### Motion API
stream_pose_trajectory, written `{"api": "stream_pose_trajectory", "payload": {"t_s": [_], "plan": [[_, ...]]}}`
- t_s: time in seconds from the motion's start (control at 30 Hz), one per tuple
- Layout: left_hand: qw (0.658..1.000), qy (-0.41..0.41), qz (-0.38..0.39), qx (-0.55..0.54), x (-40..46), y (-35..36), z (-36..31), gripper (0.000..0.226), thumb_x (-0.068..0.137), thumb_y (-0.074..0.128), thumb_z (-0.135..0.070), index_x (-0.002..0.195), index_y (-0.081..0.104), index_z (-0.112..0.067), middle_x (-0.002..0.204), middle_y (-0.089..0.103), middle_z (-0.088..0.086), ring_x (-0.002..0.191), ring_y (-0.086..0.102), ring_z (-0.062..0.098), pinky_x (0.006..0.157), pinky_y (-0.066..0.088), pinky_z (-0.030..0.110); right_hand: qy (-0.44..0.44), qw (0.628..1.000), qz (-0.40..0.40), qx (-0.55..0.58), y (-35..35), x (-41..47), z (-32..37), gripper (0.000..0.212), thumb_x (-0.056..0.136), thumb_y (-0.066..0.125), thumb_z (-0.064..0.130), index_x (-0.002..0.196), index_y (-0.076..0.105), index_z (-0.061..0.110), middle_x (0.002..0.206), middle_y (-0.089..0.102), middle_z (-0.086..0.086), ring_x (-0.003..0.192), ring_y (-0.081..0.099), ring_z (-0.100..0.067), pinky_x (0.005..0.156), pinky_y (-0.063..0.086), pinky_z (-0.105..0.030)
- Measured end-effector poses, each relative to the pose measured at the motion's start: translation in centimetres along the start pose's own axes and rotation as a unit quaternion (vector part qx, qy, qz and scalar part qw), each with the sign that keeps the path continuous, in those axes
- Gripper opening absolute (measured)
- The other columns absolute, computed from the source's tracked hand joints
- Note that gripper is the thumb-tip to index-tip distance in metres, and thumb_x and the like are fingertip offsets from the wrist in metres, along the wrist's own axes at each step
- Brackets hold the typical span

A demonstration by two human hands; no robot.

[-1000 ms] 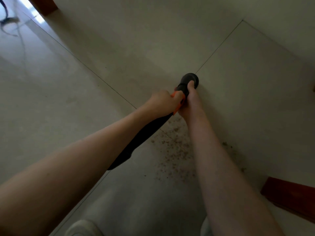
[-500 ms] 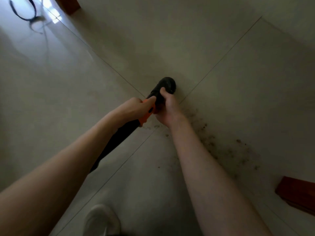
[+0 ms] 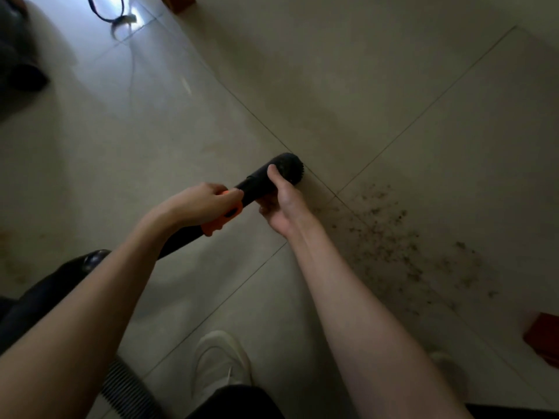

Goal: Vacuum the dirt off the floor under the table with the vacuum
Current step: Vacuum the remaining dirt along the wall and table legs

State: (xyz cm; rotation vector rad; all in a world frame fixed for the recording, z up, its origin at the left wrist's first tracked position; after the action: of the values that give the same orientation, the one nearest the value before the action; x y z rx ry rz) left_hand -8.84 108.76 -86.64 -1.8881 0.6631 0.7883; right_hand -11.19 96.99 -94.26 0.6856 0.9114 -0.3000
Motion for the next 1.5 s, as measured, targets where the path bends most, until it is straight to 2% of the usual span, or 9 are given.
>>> {"api": "stream_pose_trajectory", "payload": {"t_s": [0.1, 0.2, 0.43, 0.6, 1.03, 1.13, 1.27, 1.43, 1.5], "plan": [[0.999, -0.02, 0.011, -0.04, -0.3, -0.9, 2.0, 0.039, 0.097, 0.038, -0.045, 0.101, 0.059, -0.012, 0.079, 0.064, 0.008, 0.06, 0.059, 0.019, 0.052, 0.046, 0.025, -0.008, 1.0, 0.008, -0.013, 1.4, -0.1, -1.3, 0.037, 0.095, 0.054, 0.029, 0.125, 0.052, 0.009, 0.088, 0.063, -0.005, 0.077, 0.057, -0.015, 0.063, 0.034, -0.025], [1.0, -0.009, -0.003, -0.016, -0.2, -0.7, 2.9, 0.05, 0.093, 0.034, -0.058, 0.095, 0.059, -0.014, 0.081, 0.066, 0.006, 0.061, 0.061, 0.018, 0.05, 0.047, 0.025, 0.004, 0.999, 0.011, -0.042, 2.1, -0.1, -2.6, 0.026, 0.095, 0.053, 0.029, 0.115, 0.055, 0.012, 0.087, 0.063, -0.004, 0.076, 0.056, -0.014, 0.06, 0.03, -0.025], [0.999, 0.026, -0.014, 0.033, 0.0, -0.1, 4.1, 0.047, 0.093, 0.036, -0.055, 0.103, 0.061, -0.016, 0.07, 0.062, 0.004, 0.054, 0.058, 0.017, 0.057, 0.05, 0.028, 0.045, 0.998, 0.009, -0.044, 2.0, -0.9, -4.9, 0.018, 0.095, 0.053, 0.025, 0.103, 0.056, 0.009, 0.083, 0.056, -0.005, 0.064, 0.044, -0.01, 0.052, 0.025, -0.022], [0.997, 0.012, -0.009, 0.071, -0.4, -1.0, 4.8, 0.043, 0.092, 0.039, -0.055, 0.101, 0.062, -0.02, 0.069, 0.062, 0.004, 0.052, 0.056, 0.016, 0.053, 0.049, 0.028, 0.068, 0.997, 0.022, -0.002, 2.7, -1.7, -6.2, 0.015, 0.095, 0.053, 0.026, 0.09, 0.057, 0.012, 0.075, 0.056, -0.001, 0.061, 0.044, -0.009, 0.049, 0.026, -0.019], [0.987, 0.026, -0.033, 0.155, 1.0, 0.7, 2.1, 0.047, 0.096, 0.032, -0.052, 0.095, 0.06, -0.015, 0.071, 0.064, 0.001, 0.058, 0.063, 0.017, 0.065, 0.054, 0.033, 0.035, 0.999, 0.009, 0.011, 0.8, -1.7, -5.0, 0.024, 0.098, 0.049, 0.032, 0.093, 0.059, 0.011, 0.074, 0.057, -0.001, 0.06, 0.047, -0.009, 0.046, 0.029, -0.018], [0.984, 0.045, -0.026, 0.172, 1.3, 1.0, 1.2, 0.047, 0.097, 0.028, -0.051, 0.094, 0.057, -0.014, 0.074, 0.063, 0.0, 0.059, 0.063, 0.016, 0.062, 0.048, 0.026, 0.029, 1.0, 0.004, 0.0, 0.3, -1.6, -4.5, 0.024, 0.098, 0.049, 0.032, 0.096, 0.059, 0.01, 0.073, 0.057, -0.001, 0.06, 0.047, -0.009, 0.047, 0.029, -0.019], [0.981, 0.06, -0.025, 0.18, 1.7, 1.2, 0.5, 0.048, 0.095, 0.029, -0.055, 0.095, 0.056, -0.016, 0.073, 0.063, 0.001, 0.058, 0.063, 0.014, 0.064, 0.05, 0.028, 0.027, 1.0, -0.007, -0.01, -0.3, -1.4, -3.7, 0.027, 0.097, 0.049, 0.033, 0.104, 0.059, 0.009, 0.077, 0.059, -0.002, 0.062, 0.047, -0.01, 0.05, 0.029, -0.02], [0.978, 0.073, -0.051, 0.189, 2.2, 1.5, -1.4, 0.05, 0.095, 0.029, -0.056, 0.094, 0.058, -0.016, 0.07, 0.063, 0.001, 0.055, 0.062, 0.012, 0.064, 0.054, 0.029, 0.003, 1.0, -0.015, -0.003, -1.3, -0.9, -2.3, 0.026, 0.097, 0.048, 0.033, 0.099, 0.059, 0.009, 0.078, 0.058, -0.002, 0.062, 0.046, -0.01, 0.05, 0.03, -0.02], [0.975, 0.077, -0.057, 0.2, 2.5, 1.6, -2.4, 0.05, 0.094, 0.029, -0.057, 0.091, 0.058, -0.015, 0.069, 0.063, 0.002, 0.053, 0.061, 0.011, 0.058, 0.054, 0.027, -0.003, 1.0, -0.023, 0.009, -1.8, -0.7, -1.4, 0.026, 0.097, 0.049, 0.032, 0.102, 0.059, 0.008, 0.078, 0.058, -0.003, 0.062, 0.047, -0.011, 0.051, 0.03, -0.02]]}}
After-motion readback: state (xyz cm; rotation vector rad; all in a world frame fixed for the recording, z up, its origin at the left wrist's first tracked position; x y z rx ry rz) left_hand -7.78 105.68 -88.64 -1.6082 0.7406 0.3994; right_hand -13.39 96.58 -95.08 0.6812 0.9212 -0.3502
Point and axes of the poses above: each hand's wrist, its own x-axis towards the middle knuckle, its own y-axis out of the palm, z = x × y, the point moved 7 cm from there along x, towards the middle knuckle
